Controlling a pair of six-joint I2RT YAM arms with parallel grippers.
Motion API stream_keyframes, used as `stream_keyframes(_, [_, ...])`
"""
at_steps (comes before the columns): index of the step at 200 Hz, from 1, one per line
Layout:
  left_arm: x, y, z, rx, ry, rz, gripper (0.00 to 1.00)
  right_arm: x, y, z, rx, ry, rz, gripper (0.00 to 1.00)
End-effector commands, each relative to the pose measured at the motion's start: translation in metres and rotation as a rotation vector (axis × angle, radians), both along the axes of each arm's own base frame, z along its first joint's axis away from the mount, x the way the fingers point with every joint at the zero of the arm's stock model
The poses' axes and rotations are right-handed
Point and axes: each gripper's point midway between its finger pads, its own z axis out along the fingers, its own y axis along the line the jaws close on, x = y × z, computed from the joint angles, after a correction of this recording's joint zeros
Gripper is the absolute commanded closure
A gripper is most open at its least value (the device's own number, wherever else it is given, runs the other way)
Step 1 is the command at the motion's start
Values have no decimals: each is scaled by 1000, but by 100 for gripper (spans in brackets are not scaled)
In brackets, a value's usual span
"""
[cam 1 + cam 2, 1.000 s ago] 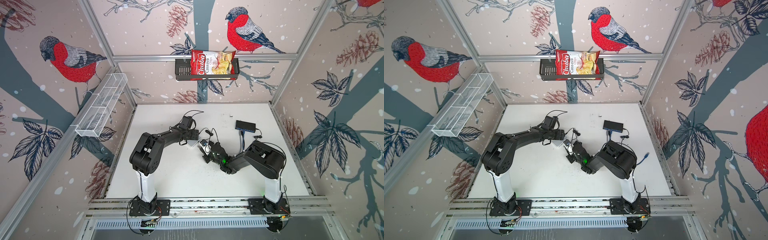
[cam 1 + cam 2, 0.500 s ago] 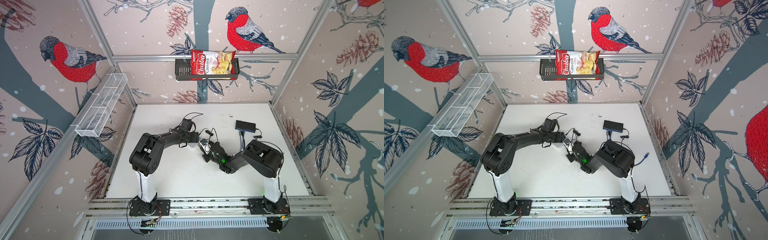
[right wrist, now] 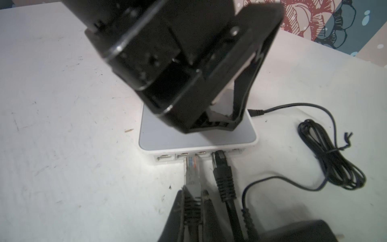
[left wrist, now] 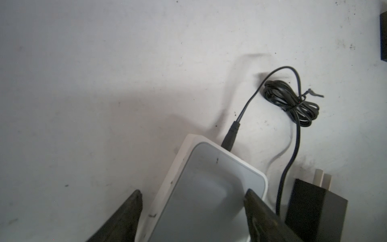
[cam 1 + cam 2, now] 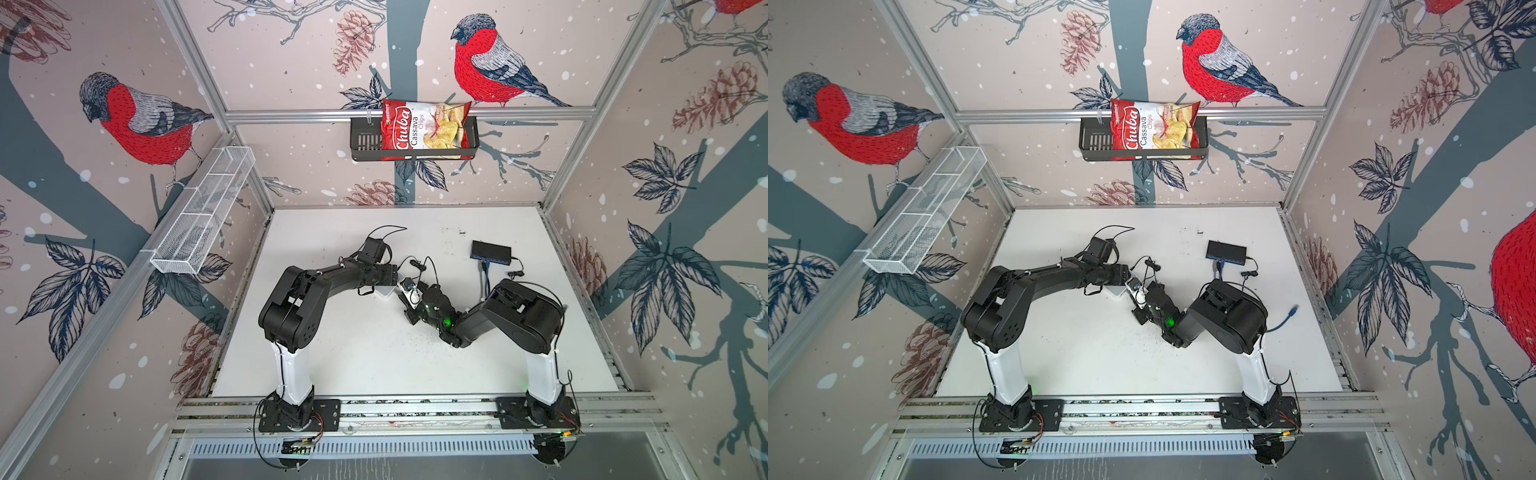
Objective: Insert the plug into the switch port
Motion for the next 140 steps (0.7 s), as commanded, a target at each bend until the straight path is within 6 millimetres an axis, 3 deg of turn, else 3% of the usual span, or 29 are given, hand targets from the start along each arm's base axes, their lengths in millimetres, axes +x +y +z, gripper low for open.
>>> stream_keyframes(1, [-3, -2, 0, -10, 14, 1, 25, 1, 6, 15, 58, -34, 14, 91])
stream_keyframes(88, [-8, -7, -4, -8, 25, -6, 25, -2, 12, 18, 68, -40, 38, 91])
stream_keyframes(140, [-12, -13, -4, -16, 32, -18, 26, -1, 11, 29, 108, -80, 38, 91])
